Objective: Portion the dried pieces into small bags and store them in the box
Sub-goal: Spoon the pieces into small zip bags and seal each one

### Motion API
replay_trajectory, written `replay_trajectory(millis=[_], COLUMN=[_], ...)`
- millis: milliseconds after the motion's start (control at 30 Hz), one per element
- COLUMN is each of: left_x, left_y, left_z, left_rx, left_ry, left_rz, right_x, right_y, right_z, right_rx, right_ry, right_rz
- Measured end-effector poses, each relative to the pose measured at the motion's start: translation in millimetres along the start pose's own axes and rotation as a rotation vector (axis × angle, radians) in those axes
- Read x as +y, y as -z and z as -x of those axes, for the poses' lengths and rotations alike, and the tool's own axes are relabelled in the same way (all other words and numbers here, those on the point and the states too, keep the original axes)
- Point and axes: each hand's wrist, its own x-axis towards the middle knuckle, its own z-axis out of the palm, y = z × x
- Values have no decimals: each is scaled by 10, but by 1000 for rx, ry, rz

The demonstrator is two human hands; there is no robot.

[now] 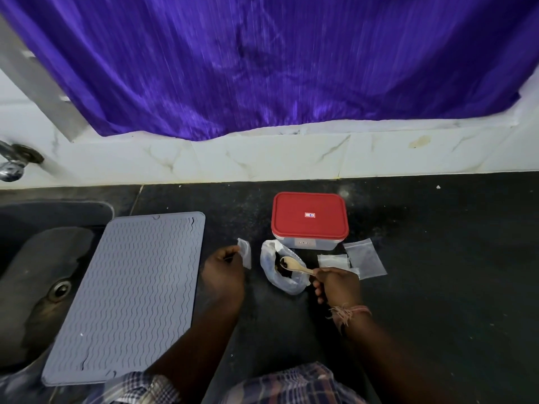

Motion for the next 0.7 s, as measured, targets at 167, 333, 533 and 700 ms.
replay_trajectory(millis=[167,333,533,700], left_x=[88,97,-5,-121], left_y=[-2,-4,-133,-350], left_z=[148,186,247,212], left_rx=[-48,-59,-197,-293], left_ry=[-81,-84,-34,241], left_rz=[-29,-46,-32,124], right_x=[41,63,67,21], right_y=[19,1,-115,-252], right_z=[13,11,56,104], right_rx=[0,79,118,45], right_ry=[-12,247,773,787], right_rz=[-21,135,774,933])
